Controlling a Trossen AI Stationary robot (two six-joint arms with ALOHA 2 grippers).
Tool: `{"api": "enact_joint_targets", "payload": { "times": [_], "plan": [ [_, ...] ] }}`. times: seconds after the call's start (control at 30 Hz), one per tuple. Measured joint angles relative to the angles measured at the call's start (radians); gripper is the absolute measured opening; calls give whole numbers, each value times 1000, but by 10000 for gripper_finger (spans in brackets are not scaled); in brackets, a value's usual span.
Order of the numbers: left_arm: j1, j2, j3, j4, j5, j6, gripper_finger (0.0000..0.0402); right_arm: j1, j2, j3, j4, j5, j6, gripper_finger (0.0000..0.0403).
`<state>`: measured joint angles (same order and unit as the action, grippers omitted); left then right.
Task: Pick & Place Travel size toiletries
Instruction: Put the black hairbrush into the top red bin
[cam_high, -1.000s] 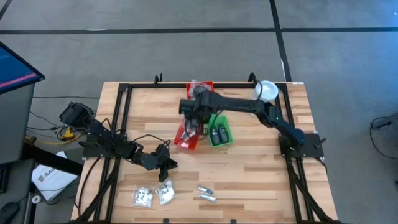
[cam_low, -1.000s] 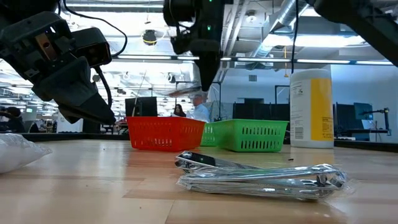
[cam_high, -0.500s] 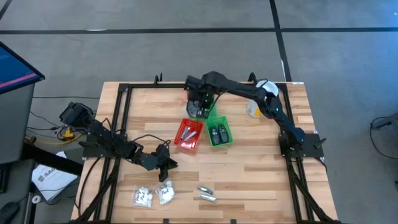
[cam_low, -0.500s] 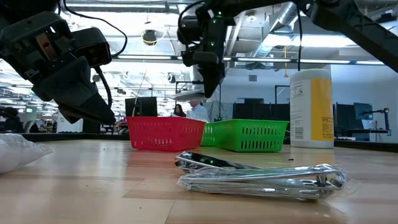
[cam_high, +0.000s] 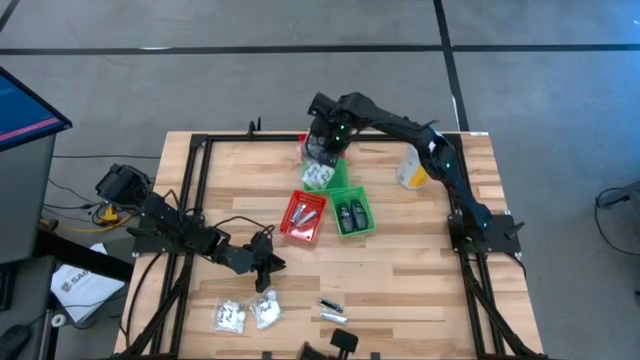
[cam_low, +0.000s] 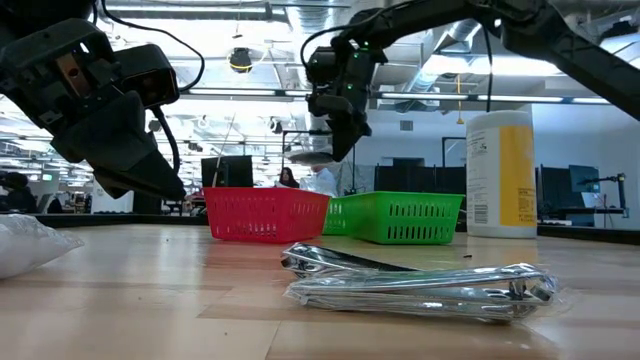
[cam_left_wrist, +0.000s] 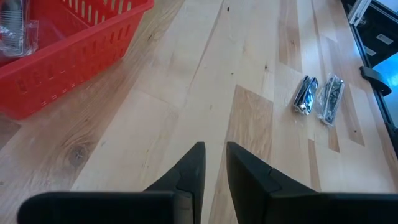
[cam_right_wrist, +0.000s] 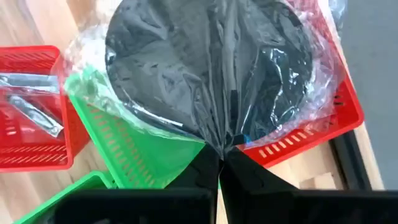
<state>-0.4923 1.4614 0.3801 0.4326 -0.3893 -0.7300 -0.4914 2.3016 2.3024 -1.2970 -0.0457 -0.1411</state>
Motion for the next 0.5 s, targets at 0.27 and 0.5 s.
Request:
{"api": "enact_joint_targets", "payload": {
  "times": [0.27, 0.5],
  "plan": [
    [0, 0, 0, -2, 0, 0, 58, -48, 6, -32, 55, -18, -4, 0],
    [0, 0, 0, -2, -6, 0, 58, -67, 7, -128, 128, -17, -1, 0]
  ]
}}
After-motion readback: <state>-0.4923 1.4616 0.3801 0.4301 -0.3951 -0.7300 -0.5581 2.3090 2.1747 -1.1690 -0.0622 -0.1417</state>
